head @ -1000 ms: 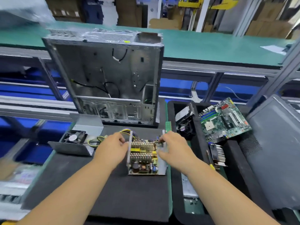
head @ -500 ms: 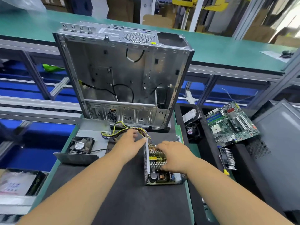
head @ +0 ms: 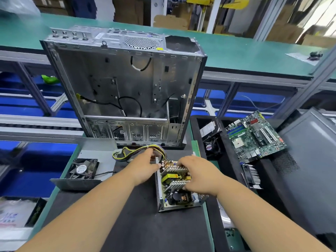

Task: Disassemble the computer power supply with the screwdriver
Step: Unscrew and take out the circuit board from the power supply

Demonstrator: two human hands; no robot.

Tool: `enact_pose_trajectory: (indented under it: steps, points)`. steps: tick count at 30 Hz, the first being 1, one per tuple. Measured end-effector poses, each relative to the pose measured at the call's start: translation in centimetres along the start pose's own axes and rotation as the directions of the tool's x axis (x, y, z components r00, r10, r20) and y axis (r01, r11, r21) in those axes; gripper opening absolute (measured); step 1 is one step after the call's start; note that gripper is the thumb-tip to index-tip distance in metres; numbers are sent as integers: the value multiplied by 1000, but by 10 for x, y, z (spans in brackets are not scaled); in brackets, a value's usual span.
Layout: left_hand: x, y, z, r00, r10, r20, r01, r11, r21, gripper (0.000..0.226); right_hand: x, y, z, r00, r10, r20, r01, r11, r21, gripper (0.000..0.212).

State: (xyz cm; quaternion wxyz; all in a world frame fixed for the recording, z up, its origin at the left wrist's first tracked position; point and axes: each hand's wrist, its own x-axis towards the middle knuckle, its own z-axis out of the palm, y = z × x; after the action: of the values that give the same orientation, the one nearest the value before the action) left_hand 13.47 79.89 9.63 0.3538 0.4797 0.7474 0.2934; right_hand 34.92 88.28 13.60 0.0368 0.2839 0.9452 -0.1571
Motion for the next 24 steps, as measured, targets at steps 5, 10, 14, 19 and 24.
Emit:
enact_pose_trajectory:
  steps: [5,10,14,19,24]
  points:
    - [-7,1,2,998,-57,34,58,998,-36,41,-8,14,-4,999,15,30,-19,990,141,64]
    - [-12,1,6,992,-108,61,111,992,-52,46,-11,21,-3,999,46,3,-44,950,308,60]
    - [-14,0,6,988,-146,45,145,989,23,49,-13,22,-5,992,128,-7,-98,793,601,52]
    - [-23,3,4,991,-129,47,131,990,-44,48,-7,19,-11,987,142,-75,-22,584,811,46]
    - [-40,6,3,993,-99,62,104,992,-68,44,4,9,-21,991,104,-88,10,585,811,48]
